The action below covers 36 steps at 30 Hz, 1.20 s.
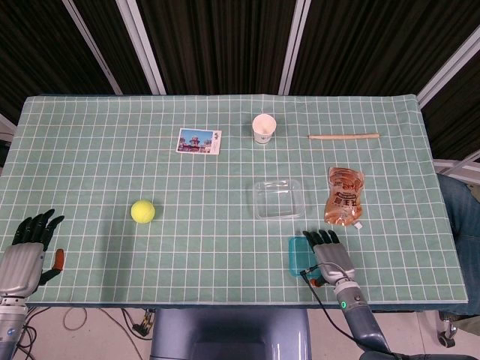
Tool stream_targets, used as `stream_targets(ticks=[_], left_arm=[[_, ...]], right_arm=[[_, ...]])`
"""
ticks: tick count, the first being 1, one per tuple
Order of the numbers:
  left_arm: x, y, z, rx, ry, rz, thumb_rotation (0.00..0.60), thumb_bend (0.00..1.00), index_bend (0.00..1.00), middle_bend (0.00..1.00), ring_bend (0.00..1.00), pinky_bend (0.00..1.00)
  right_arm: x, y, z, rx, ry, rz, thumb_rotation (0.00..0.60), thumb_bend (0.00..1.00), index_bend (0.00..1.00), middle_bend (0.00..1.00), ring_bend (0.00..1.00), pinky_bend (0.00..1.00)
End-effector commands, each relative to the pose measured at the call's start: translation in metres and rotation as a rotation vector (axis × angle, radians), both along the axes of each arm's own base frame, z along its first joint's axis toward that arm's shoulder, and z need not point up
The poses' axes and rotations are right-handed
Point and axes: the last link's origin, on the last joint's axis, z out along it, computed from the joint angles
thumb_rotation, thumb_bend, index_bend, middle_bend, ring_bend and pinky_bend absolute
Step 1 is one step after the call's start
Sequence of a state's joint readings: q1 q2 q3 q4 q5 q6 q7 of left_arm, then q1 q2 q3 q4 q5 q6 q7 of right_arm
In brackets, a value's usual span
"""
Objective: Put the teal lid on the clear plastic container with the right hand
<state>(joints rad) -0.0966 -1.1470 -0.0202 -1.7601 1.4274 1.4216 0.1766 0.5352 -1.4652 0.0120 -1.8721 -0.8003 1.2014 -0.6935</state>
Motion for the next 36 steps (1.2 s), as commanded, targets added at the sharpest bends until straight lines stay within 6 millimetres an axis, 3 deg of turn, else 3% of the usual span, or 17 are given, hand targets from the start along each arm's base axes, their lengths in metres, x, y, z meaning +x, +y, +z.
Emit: stream_targets(ticks=[1,36], left_arm=[[-0.0001,-0.0001,0.0001,0.0,0.0,0.0,0.6,0.56,0.12,0.0,0.0,0.0],[-0.0006,0.0003,0.0,-0.002,0.004,0.0,0.6,0.56,0.12,0.0,0.0,0.0]], right_arm=[[0.0002,-0.0003,-0.0006,-0.001,-0.001,0.001,0.6,0.16,0.01,0.14,0.0,0.0],[-0.0042,-0.0011,-0.0069,0.002,0.012,-0.017,0.6,0.16,0.01,0.17,0.0,0.0]])
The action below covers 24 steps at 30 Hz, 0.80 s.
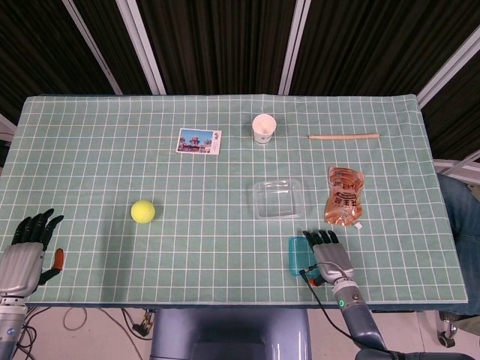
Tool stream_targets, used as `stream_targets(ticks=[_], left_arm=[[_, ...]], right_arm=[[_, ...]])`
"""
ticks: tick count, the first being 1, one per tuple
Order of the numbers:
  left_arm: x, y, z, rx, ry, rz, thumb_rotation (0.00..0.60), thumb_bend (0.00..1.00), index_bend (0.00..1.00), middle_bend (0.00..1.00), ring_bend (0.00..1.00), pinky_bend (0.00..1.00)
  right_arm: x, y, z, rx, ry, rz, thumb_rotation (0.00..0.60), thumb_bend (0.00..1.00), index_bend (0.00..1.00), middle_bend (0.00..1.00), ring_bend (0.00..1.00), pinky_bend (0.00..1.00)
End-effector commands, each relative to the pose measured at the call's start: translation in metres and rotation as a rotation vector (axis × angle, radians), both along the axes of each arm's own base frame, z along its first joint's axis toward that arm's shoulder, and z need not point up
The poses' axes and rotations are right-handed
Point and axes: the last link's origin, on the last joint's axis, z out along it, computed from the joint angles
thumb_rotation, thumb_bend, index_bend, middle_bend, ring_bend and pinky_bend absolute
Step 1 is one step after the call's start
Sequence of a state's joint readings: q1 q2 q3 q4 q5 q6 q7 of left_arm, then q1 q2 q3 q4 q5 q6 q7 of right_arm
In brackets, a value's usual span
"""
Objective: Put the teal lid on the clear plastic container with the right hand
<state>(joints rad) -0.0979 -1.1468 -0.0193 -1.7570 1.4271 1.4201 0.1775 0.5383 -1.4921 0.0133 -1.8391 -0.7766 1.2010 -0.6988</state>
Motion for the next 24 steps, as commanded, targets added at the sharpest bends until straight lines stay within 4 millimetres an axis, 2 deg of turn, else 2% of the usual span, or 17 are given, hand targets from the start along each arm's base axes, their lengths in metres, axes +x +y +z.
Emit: stream_targets(ticks=[1,17,24], left_arm=[[0.0001,0.0001,0.0,0.0,0.0,-0.001,0.6,0.56,0.12,0.0,0.0,0.0],[0.0001,0.0002,0.0003,0.002,-0.003,0.003,0.6,0.56,0.12,0.0,0.0,0.0],[0.0001,-0.0001,0.0002,0.001,-0.005,0.005,0.6,0.56,0.12,0.0,0.0,0.0]], right_arm=[[-0.0002,0.0003,0.0001,0.001,0.001,0.001,0.6,0.16,0.01,0.17,0.0,0.0],[-0.0006,-0.0022,-0.0046,0.004,0.011,0.0,0.6,0.16,0.01,0.21,0.0,0.0],[-0.0016,-0.001,-0.0063,0.025,0.017,-0.009,0.6,0.16,0.01,0.28,0.02,0.0]])
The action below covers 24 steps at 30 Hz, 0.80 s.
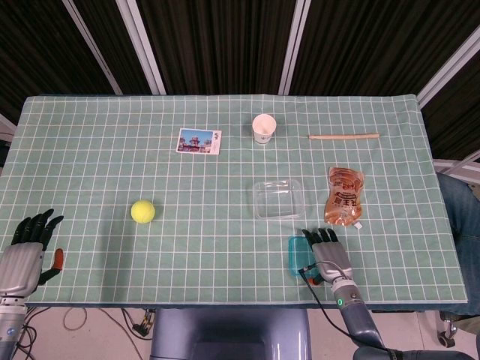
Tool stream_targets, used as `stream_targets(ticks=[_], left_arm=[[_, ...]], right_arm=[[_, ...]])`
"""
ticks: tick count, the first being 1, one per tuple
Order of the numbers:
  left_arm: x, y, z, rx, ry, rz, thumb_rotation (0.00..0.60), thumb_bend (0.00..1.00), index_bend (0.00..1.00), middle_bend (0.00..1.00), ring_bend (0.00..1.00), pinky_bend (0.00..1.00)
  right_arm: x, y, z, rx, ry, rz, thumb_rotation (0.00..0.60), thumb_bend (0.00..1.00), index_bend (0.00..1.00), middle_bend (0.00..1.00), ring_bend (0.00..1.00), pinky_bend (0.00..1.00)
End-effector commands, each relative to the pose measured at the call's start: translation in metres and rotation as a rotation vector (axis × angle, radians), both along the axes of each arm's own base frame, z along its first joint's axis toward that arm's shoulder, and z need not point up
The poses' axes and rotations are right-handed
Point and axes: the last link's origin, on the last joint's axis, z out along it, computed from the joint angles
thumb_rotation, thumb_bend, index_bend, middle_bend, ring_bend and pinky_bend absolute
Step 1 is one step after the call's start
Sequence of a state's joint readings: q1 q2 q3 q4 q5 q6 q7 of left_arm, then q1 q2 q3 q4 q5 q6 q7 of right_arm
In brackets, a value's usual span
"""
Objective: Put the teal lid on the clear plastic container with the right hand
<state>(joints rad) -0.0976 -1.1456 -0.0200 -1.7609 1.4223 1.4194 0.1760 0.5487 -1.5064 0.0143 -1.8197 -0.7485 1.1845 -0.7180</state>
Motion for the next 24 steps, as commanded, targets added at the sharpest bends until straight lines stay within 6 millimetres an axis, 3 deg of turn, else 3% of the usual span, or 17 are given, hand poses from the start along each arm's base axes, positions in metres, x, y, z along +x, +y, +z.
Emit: stream_targets(ticks=[1,12,24], left_arm=[[-0.0001,0.0,0.0001,0.0,0.0,0.001,0.6,0.56,0.12,0.0,0.0,0.0],[-0.0001,-0.0001,0.0002,-0.002,-0.003,0.005,0.6,0.56,0.13,0.0,0.0,0.0],[-0.0003,-0.0003,0.0002,-0.005,-0.002,0.008,0.6,0.56,0.13,0.0,0.0,0.0]], right_arm=[[0.0005,0.0002,-0.0005,0.006,-0.002,-0.002,0.6,0.16,0.01,0.29,0.02,0.0],[0.0052,-0.0026,0.0015,-0.008,-0.04,0.014,0.6,0.16,0.02,0.37,0.09,0.0],[0.0101,-0.0015,0.0069,-0.019,-0.076,0.051,0.6,0.15,0.02,0.38,0.09,0.0]])
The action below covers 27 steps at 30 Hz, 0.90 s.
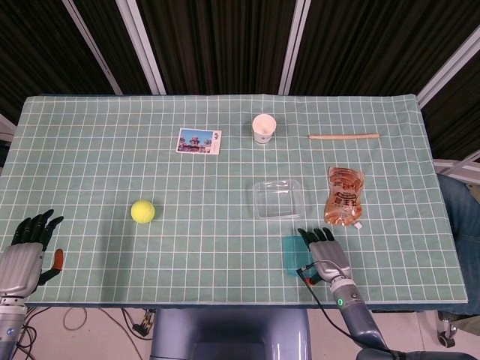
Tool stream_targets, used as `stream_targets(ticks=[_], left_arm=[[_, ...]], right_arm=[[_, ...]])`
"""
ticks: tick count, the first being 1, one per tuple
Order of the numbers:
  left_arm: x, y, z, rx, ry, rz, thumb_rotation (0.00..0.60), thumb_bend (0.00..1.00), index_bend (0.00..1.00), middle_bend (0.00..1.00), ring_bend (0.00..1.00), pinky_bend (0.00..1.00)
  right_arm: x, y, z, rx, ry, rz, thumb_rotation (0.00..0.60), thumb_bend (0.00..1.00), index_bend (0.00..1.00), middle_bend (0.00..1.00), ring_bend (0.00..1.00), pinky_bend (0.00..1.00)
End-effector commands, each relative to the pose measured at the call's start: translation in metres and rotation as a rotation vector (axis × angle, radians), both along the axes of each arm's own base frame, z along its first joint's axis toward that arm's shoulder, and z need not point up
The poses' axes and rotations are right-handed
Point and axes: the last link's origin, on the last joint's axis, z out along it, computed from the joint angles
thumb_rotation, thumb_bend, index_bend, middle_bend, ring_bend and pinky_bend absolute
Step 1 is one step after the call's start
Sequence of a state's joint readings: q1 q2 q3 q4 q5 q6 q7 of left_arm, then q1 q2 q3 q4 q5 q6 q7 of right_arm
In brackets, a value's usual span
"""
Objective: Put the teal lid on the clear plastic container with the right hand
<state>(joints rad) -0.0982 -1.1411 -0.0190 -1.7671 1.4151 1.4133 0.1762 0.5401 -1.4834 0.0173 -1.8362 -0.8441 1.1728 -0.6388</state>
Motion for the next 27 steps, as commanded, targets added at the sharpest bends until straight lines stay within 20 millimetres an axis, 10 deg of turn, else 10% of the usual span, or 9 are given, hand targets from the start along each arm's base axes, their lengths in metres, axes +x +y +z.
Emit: stream_targets(ticks=[1,27], left_arm=[[0.0,0.0,0.0,0.0,0.0,0.001,0.6,0.56,0.13,0.0,0.0,0.0],[0.0001,-0.0003,0.0002,-0.004,-0.003,0.008,0.6,0.56,0.13,0.0,0.0,0.0]], right_arm=[[0.0004,0.0005,0.0001,0.002,-0.001,0.003,0.6,0.15,0.02,0.38,0.09,0.0],[0.0011,0.0003,0.0097,-0.055,0.021,0.053,0.6,0.15,0.02,0.38,0.09,0.0]])
